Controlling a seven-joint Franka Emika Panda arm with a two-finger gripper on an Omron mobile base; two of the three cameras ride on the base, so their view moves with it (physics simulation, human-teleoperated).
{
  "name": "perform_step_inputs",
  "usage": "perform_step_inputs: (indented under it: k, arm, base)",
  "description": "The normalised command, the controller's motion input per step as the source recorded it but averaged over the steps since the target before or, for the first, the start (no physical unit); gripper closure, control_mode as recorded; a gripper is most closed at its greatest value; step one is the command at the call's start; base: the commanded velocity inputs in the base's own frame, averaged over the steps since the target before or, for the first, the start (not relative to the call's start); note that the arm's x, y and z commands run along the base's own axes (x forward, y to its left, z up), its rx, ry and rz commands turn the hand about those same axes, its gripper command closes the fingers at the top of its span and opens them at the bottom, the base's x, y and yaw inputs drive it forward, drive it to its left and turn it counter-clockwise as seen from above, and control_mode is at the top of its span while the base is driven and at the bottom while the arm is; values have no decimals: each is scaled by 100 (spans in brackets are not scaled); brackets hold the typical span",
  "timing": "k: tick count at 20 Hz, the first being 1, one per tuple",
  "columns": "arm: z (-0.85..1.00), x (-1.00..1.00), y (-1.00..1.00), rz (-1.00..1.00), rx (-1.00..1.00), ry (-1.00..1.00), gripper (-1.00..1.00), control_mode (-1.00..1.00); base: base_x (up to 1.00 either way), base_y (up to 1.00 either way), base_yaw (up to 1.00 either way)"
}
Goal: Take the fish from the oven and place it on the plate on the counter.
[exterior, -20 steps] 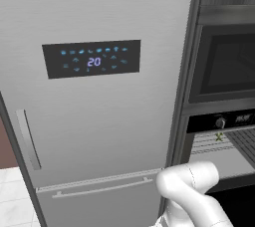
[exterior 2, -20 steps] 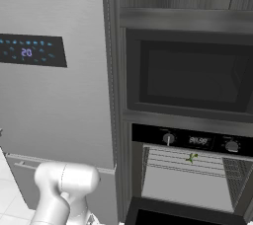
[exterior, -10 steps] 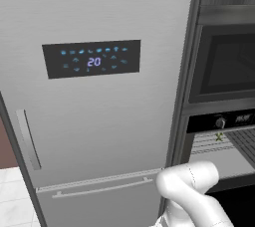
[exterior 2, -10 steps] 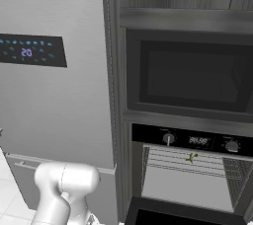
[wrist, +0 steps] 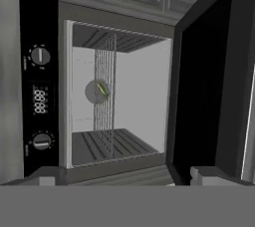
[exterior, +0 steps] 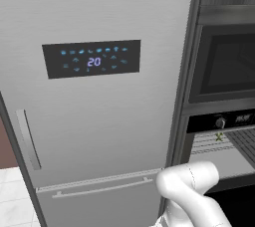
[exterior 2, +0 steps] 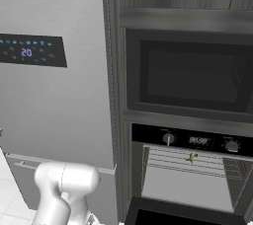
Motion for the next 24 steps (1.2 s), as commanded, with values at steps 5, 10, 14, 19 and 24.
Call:
perform_step_inputs:
  k: [5,10,14,19,24]
  arm:
    - [0,66,0,0,0,14,-100,-100]
    - [28,54,0,0,0,24,-100,-100]
    - [43,14,0,0,0,19,-100,-100]
    - [45,4,-3,-9,2,7,-100,-100]
    - [94,-23,0,-2,6,0,-100,-100]
  base:
    - [0,0,0]
    - [0,0,0]
    - [0,0,0]
    - [0,0,0]
    - [0,0,0]
